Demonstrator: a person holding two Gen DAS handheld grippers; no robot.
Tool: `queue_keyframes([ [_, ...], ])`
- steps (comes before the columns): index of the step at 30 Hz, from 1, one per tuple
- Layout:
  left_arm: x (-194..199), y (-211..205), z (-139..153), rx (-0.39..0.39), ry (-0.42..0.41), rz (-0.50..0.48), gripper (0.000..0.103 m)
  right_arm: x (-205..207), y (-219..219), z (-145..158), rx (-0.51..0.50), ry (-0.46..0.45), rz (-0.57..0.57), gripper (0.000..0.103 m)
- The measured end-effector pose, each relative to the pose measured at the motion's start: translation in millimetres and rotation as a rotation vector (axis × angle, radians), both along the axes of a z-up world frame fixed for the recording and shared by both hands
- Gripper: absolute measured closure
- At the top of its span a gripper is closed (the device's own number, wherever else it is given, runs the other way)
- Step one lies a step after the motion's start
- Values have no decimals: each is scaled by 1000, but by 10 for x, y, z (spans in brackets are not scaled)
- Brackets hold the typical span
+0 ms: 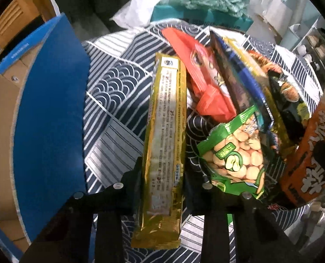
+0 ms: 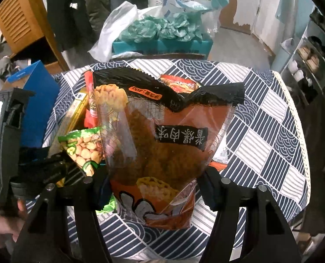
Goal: Organize snacks
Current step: 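Lift the yellow bar and orange chip bag and carry both toward the box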
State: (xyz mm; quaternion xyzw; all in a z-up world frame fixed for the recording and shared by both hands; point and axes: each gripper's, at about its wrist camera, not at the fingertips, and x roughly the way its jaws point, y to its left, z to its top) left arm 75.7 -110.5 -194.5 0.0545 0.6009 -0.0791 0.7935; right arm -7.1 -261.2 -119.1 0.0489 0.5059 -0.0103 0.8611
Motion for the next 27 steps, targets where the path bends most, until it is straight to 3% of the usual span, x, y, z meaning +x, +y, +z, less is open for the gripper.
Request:
queue_keyframes([
  [13, -509, 230, 561, -83, -86, 24, 72, -24, 102, 202, 1, -45, 25, 40],
  [27, -697, 383, 1012, -125, -213, 29, 74, -70, 161, 365, 4, -88, 36, 41],
])
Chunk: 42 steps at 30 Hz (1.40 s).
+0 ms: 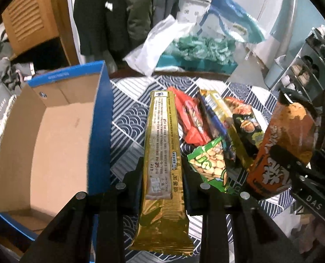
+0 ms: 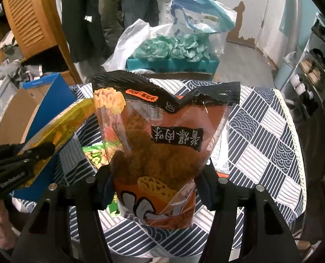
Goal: Organize snacks
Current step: 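Lift the yellow bar and orange chip bag and carry both toward the box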
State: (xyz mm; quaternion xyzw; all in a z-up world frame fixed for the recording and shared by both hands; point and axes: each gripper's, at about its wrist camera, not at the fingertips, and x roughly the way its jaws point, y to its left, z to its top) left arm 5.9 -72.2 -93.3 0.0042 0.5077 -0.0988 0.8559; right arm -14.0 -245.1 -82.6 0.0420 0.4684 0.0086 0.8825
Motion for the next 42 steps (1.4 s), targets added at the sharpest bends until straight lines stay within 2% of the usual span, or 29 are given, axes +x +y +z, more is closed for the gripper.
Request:
queue_keyframes([
  [6, -57, 79, 211, -23, -45, 9, 74, -20, 93, 141, -3, -34, 20, 42],
  [12, -143, 187, 465, -26, -125, 13, 74, -28, 181, 302, 1, -70, 35, 42],
  [23, -212, 542, 720, -63, -176, 62, 74, 16, 438, 586, 40, -121, 77, 42],
  [32, -251, 931, 831, -70, -216, 144, 74, 114, 854, 721, 48, -140, 151, 42],
  [42, -294, 1433, 796, -70, -226, 243, 74, 240, 1414, 827, 68, -146, 237, 42],
])
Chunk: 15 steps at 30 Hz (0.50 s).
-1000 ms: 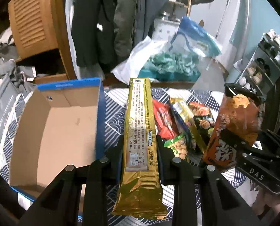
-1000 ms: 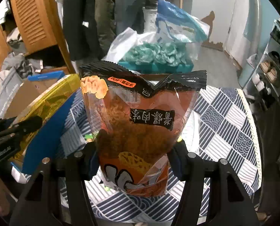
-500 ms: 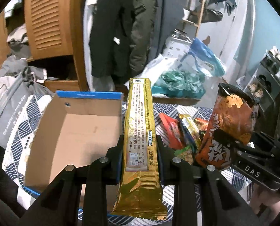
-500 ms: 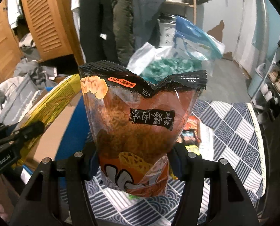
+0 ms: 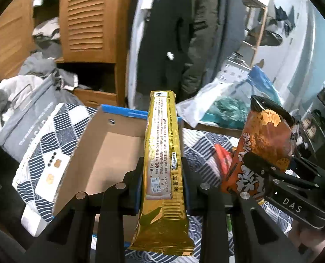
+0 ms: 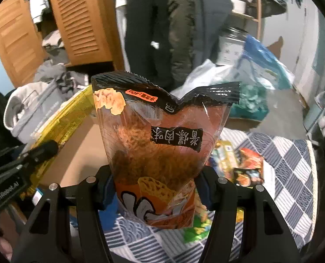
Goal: Organize snacks
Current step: 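Lift the yellow bar and orange chip bag and carry both toward the box, then lower both packets into the box and open both grippers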
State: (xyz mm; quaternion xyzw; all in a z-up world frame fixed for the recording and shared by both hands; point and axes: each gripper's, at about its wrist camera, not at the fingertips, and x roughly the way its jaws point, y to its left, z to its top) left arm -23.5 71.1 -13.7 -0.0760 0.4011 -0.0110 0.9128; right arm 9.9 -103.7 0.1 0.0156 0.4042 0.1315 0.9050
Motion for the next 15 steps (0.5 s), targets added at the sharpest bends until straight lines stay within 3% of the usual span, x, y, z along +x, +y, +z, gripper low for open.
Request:
queue_keyframes([
  [15, 8, 708, -462, 1, 97, 136, 74, 214, 1026, -268, 5, 88, 153, 42],
])
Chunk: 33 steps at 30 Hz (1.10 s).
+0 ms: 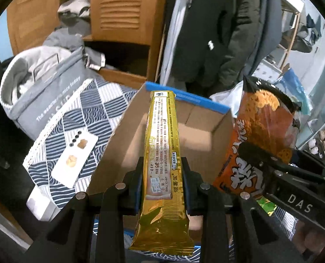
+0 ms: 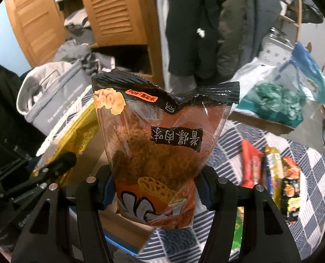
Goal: Organize snacks
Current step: 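Lower both packets into the box and open both grippers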
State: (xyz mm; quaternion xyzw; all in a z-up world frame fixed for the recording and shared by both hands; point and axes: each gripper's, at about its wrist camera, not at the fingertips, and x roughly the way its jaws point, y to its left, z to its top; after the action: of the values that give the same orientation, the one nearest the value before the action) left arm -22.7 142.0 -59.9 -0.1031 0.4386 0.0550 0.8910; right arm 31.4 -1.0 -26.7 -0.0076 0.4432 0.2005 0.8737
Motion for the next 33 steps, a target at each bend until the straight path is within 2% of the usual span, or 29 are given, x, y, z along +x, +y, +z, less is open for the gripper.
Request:
queue_keyframes([
  [6, 42, 90, -115, 18, 17, 19, 74, 87, 219, -141, -11, 49, 27, 42],
  [11, 57, 157, -208, -9, 52, 30, 76, 136, 283, -217, -20, 66, 27, 42],
  [14, 50, 159, -181, -3, 40, 34, 78, 159, 317, -244, -31, 74, 42, 42],
  [17, 43, 187, -138, -15, 27, 48, 76, 166, 332, -260, -34, 78, 43, 40],
  [21, 27, 256, -122, -32, 28, 78, 62, 168, 299, -233, -22, 66, 26, 29],
  [23, 11, 275, -107, -26, 25, 96, 48, 159, 271, -185, -15, 43, 14, 24],
  [25, -12, 286, -82, -18, 14, 110, 42, 159, 245, -140, -8, 28, 6, 20],
  [27, -23, 281, -51, -9, 8, 116, 35, 154, 215, -100, -6, 19, -1, 20],
  [33, -28, 204, 22, 34, -8, 107, 23, 120, 121, -35, -19, 1, -14, 20],
])
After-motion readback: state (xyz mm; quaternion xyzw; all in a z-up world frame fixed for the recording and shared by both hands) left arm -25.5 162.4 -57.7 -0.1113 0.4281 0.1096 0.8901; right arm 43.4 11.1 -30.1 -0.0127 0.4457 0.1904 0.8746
